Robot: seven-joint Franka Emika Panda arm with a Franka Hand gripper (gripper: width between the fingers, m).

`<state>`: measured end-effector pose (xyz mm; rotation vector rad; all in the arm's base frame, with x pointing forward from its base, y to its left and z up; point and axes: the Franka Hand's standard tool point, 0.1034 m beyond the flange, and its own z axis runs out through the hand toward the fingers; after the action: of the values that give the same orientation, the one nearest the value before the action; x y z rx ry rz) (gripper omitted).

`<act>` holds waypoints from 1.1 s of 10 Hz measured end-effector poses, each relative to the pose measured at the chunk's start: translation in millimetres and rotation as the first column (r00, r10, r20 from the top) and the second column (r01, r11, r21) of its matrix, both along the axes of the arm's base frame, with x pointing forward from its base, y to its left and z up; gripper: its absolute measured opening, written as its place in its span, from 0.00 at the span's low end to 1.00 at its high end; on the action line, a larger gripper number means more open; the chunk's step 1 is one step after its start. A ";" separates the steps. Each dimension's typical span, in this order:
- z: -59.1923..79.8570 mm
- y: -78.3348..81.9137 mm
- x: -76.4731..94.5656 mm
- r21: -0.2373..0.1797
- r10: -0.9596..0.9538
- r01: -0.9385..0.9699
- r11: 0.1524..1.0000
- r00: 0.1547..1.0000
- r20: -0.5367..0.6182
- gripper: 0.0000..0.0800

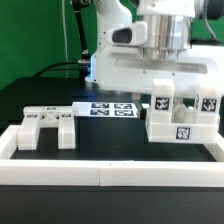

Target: Assemble chair

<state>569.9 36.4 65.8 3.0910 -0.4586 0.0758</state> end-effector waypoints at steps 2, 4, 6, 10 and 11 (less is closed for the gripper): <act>-3.2 -1.2 -6.8 0.009 -0.004 0.004 1.000 0.998 -0.066 0.41; 1.2 -14.8 -12.5 0.043 -0.015 0.026 0.999 0.966 -0.258 0.41; 4.0 -24.5 -26.4 0.061 -0.037 0.071 0.996 0.895 -0.445 0.41; 1.1 -39.0 -31.3 0.057 -0.055 0.123 0.991 0.751 -0.658 0.41; 1.0 -40.4 -34.3 0.058 -0.048 0.128 0.990 0.698 -0.715 0.41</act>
Offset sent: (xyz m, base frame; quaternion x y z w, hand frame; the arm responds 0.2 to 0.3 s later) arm -0.0041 -0.0166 0.0091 0.0068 -0.2194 0.0013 0.9756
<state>535.6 -4.0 66.8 2.8409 -0.5622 -1.1435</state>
